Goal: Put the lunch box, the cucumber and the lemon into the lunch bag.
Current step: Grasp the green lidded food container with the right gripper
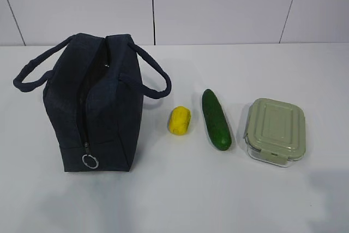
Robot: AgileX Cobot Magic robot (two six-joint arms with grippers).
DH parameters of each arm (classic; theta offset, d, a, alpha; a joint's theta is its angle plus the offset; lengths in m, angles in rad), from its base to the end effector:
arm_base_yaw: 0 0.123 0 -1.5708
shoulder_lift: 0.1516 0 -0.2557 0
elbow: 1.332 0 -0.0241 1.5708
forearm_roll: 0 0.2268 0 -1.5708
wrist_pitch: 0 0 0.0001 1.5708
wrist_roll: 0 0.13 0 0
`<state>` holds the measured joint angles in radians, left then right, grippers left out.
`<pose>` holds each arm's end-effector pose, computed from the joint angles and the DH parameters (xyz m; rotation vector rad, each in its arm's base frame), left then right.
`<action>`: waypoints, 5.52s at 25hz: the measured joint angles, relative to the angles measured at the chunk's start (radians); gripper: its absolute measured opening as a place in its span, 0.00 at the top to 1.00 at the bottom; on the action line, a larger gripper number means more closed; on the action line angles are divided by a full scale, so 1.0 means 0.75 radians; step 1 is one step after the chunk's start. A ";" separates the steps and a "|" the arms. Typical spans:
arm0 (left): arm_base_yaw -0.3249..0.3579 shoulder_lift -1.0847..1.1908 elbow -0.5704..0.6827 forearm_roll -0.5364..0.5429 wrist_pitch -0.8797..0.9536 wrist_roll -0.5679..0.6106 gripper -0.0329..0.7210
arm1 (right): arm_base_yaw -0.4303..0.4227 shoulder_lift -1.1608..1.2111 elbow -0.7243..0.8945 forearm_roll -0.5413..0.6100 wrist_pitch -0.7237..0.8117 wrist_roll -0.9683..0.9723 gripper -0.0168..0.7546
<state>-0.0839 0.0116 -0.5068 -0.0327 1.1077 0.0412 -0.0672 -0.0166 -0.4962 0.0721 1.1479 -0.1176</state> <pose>0.0358 -0.0068 0.2442 0.1334 2.0921 -0.0653 0.0315 0.0064 0.2378 -0.0611 2.1156 -0.0228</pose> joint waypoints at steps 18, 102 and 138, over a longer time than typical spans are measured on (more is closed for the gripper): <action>0.000 0.000 0.000 0.000 0.000 0.000 0.64 | 0.000 0.000 -0.011 -0.004 -0.012 0.004 0.53; 0.000 0.076 0.000 0.076 0.000 0.000 0.64 | -0.627 2.367 -0.332 1.600 -0.176 -1.229 0.21; 0.000 0.001 0.000 0.113 0.002 0.000 0.64 | -0.627 2.857 -0.618 1.767 -0.001 -1.494 0.21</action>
<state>-0.0839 0.0121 -0.5068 0.0518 1.1095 0.0412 -0.5375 2.1264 -0.9597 1.3970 1.1468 -1.2379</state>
